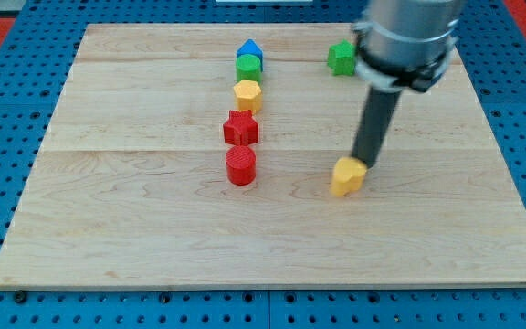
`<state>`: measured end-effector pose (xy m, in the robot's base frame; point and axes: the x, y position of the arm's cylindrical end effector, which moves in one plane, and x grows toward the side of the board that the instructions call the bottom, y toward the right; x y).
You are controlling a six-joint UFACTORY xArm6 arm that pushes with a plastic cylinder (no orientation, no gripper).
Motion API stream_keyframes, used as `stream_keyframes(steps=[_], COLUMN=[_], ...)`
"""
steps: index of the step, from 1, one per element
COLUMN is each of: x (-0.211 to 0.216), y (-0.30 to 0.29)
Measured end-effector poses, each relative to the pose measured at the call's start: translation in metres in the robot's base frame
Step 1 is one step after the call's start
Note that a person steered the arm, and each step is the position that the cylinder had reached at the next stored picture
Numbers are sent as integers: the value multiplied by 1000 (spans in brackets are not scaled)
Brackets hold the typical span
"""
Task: Slide the yellow heart to the bottom side of the vertical line of blocks
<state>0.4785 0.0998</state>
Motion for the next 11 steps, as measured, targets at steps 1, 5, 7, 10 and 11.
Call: stream_keyframes(steps=[1,5,7,10,11], x=[33,61,76,69,59], y=[-66,-74,-80,-117,-108])
